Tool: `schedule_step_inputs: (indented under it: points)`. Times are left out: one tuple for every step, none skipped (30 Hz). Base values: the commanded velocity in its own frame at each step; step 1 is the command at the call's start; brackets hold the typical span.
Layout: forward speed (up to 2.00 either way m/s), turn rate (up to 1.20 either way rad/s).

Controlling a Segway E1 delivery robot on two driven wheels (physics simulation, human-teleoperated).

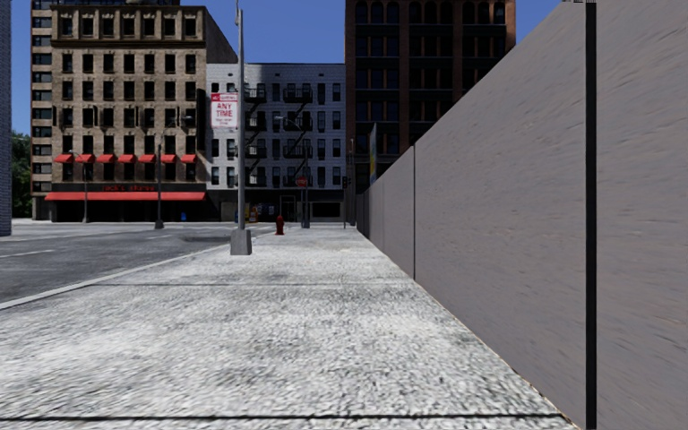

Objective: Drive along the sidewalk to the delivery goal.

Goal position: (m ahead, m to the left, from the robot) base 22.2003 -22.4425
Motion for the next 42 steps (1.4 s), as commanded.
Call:
schedule_step_inputs:
  points:
    - [2.00, 0.00]
    - [2.00, 0.00]
    - [2.00, 0.00]
    - [2.00, 0.00]
    - [2.00, 0.00]
    - [2.00, 0.00]
    - [2.00, 0.00]
    - [2.00, 0.00]
    - [2.00, 0.00]
    - [2.00, 0.00]
    - [2.00, 0.00]
    - [2.00, 0.00]
    - [2.00, 0.00]
    - [2.00, 0.00]
    - [2.00, 0.00]
    - [2.00, 0.00]
    - [2.00, 0.00]
    - [2.00, 0.00]
    - [2.00, 0.00]
    - [2.00, 0.00]
    - [2.00, 0.00]
    - [2.00, 0.00]
    - [2.00, 0.00]
    - [2.00, 0.00]
    - [2.00, 0.00]
    - [2.00, 0.00]
    - [2.00, 0.00]
    - [2.00, 0.00]
    - [2.00, 0.00]
    - [2.00, 0.00]
    - [2.00, 0.00]
    - [2.00, 0.00]
    - [2.00, 0.00]
    - [2.00, 0.00]
    - [2.00, 0.00]
    - [2.00, 0.00]
    - [2.00, 0.00]
    - [2.00, 0.00]
    - [2.00, 0.00]
    - [2.00, 0.00]
    - [2.00, 0.00]
    - [2.00, 0.00]
